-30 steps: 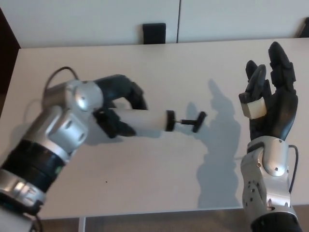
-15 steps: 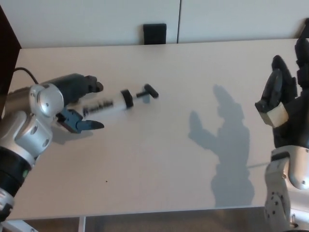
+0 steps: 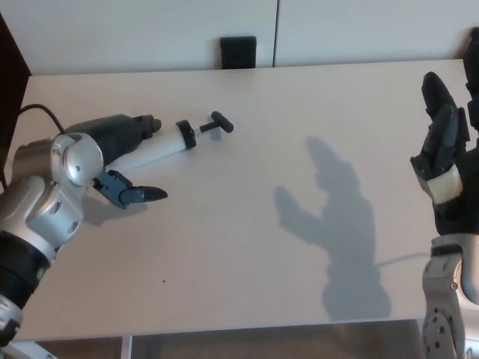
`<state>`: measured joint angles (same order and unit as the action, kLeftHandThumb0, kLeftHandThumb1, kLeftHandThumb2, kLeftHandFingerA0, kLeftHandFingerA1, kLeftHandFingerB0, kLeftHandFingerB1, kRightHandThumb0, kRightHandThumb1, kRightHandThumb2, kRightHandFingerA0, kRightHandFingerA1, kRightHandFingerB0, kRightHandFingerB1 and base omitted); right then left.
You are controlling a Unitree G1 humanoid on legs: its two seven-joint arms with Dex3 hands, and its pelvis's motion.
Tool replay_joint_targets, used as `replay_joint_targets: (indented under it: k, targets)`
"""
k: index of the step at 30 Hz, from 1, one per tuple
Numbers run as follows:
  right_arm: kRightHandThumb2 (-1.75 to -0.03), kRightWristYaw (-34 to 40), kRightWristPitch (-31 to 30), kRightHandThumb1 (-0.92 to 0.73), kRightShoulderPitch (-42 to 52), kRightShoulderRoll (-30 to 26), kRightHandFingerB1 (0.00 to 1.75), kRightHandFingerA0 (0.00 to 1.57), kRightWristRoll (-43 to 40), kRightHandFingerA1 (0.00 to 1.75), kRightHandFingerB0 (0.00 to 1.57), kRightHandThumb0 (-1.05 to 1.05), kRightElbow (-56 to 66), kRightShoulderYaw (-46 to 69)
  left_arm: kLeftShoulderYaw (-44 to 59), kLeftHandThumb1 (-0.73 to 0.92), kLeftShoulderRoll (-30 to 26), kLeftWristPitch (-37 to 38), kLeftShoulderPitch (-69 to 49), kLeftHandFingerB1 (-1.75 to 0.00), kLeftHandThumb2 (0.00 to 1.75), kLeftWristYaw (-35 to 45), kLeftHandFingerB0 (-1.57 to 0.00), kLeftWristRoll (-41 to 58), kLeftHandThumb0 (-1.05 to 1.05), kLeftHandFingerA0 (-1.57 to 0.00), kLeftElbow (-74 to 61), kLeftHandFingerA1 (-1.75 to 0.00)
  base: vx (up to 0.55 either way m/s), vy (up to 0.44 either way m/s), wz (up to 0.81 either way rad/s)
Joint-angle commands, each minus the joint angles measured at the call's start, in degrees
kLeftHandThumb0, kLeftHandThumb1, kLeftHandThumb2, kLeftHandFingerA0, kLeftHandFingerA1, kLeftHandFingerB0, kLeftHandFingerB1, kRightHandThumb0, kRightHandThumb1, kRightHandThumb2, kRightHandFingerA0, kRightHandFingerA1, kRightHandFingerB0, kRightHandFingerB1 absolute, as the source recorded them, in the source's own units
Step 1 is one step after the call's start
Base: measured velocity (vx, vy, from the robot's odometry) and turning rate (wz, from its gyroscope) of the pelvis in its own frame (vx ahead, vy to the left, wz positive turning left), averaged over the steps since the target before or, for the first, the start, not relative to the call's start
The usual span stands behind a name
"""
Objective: The robot walks towards a desk on which an air pump is kept in the middle. It lifts it up and holds it with its left hand and uses its right hand to compress it by pushing its handle inwards.
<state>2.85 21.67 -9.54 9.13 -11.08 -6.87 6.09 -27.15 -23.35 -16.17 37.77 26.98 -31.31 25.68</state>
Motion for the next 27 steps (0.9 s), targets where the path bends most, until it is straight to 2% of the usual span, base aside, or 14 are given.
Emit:
replay_joint_targets:
  k: [1, 3, 4, 9, 11, 13, 15, 17, 18, 21, 22, 25, 26, 27]
  targets:
    - [-0.69, -1.8, -1.4, -0.91, 5.0, -1.5, 0.27, 0.26, 1.6, 0.3, 0.17, -0.78, 7.6, -2.3, 0.9, 0.62, -2.3, 1.2, -3.7, -0.01, 0.59, 0.0, 0.0, -1.9, -0.92, 0.0, -14.2, 0.0, 0.0, 0.0, 0.0]
    - [-0.69, -2.8, -1.8, -0.91, 6.9, -2.0, 0.27, 0.26, 1.1, 0.3, 0.17, -0.78, 10.2, -3.1, 1.5, 0.62, -3.3, 0.6, -5.1, -0.01, 0.59, 0.7, 0.0, -2.5, -0.92, 0.0, -20.3, 0.0, 0.0, 0.0, 0.0]
    - [-0.68, -4.2, -2.0, -0.9, 9.1, -3.0, 0.27, 0.27, 0.6, 0.3, 0.19, -0.8, 13.3, -3.8, 3.4, 0.51, -4.3, 1.1, -7.0, -0.04, 0.89, 0.9, 0.0, -1.7, -0.87, 0.0, -26.6, 0.0, 0.0, 0.0, 0.0]
    - [-0.68, -8.0, -1.7, -0.9, 16.1, -6.4, 0.26, 0.26, -1.0, 0.3, 0.17, -0.82, 21.9, -5.0, 10.0, 0.5, -6.8, 1.3, -13.9, -0.07, 0.87, 2.7, 0.0, 1.8, -0.85, 0.0, -44.3, 0.0, 0.0, 0.0, 0.0]
    - [-0.68, -9.9, -0.9, -0.89, 19.8, -8.2, 0.28, 0.27, -2.4, 0.3, 0.21, -0.83, 26.0, -4.8, 13.8, 0.46, -8.1, 1.3, -17.9, -0.12, 0.79, 4.2, 0.0, 3.9, -0.85, 0.0, -52.8, -0.02, 0.0, 0.0, 0.0]
    - [-0.68, -10.2, -0.9, -0.89, 20.5, -8.5, 0.28, 0.27, -2.7, 0.3, 0.21, -0.83, 26.7, -4.8, 14.5, 0.46, -8.3, 1.3, -18.6, -0.12, 0.79, 4.5, 0.0, 4.2, -0.85, 0.0, -54.2, -0.02, 0.0, 0.0, 0.0]
    - [-0.68, -12.5, 0.6, -0.87, 25.5, -11.1, 0.28, 0.29, -4.5, 0.31, 0.2, -0.84, 32.0, -3.9, 22.5, 0.42, -8.1, 2.9, -24.9, -0.2, 0.86, 6.0, 0.0, 11.1, -0.73, 0.0, -62.9, -0.16, 0.0, 0.0, 0.0]
    - [-0.68, -13.8, 1.2, -0.87, 29.0, -12.8, 0.28, 0.29, -5.9, 0.31, 0.2, -0.84, 35.8, -3.4, 27.9, 0.42, -7.4, 3.4, -29.0, -0.2, 0.86, 7.2, 0.0, 16.0, -0.73, 0.0, -68.5, -0.16, 0.0, 0.0, 0.0]
    - [-0.68, -14.5, 2.3, -0.89, 30.2, -13.4, 0.26, 0.25, -6.1, 0.3, 0.17, -0.83, 36.7, -3.4, 30.4, 0.56, -6.9, 3.9, -30.8, -0.25, 0.58, 7.4, -0.02, 17.6, -0.83, -0.01, -70.6, -0.26, 0.0, 0.0, 0.0]
    - [-0.68, -15.1, 3.6, -0.89, 31.4, -13.9, 0.26, 0.25, -6.2, 0.3, 0.17, -0.83, 37.3, -3.4, 32.9, 0.56, -6.5, 4.6, -32.6, -0.25, 0.58, 7.6, -0.02, 18.9, -0.83, -0.01, -72.6, -0.26, 0.0, 0.0, 0.0]
    - [-0.68, -15.7, 5.6, -0.9, 32.9, -14.4, 0.26, 0.26, -5.8, 0.3, 0.18, -0.84, 37.8, -3.3, 35.9, 0.44, -5.7, 6.5, -34.9, -0.2, 0.87, 7.4, -0.07, 21.3, -0.74, 0.0, -74.2, -0.2, 0.0, 0.0, 0.0]
    - [-0.68, -16.3, 7.5, -0.9, 34.7, -15.0, 0.26, 0.26, -5.4, 0.3, 0.18, -0.84, 38.4, -3.3, 39.2, 0.44, -4.7, 8.5, -37.5, -0.2, 0.87, 7.3, -0.07, 24.2, -0.74, 0.0, -75.9, -0.2, 0.0, 0.0, 0.0]
    - [-0.67, -17.2, 9.0, -0.87, 37.1, -15.6, 0.27, 0.24, -5.9, 0.3, 0.19, -0.87, 39.4, -3.3, 42.5, 0.56, -2.9, 10.3, -40.9, -0.25, 0.57, 7.3, -0.06, 28.4, -0.76, -0.04, -77.2, -0.27, 0.0, 0.0, 0.0]
    - [-0.67, -17.8, 9.8, -0.87, 38.7, -16.1, 0.27, 0.24, -6.3, 0.3, 0.19, -0.87, 40.2, -3.3, 44.5, 0.56, -1.7, 11.2, -43.0, -0.25, 0.57, 7.4, -0.06, 31.2, -0.76, -0.04, -78.0, -0.27, 0.0, 0.0, 0.0]
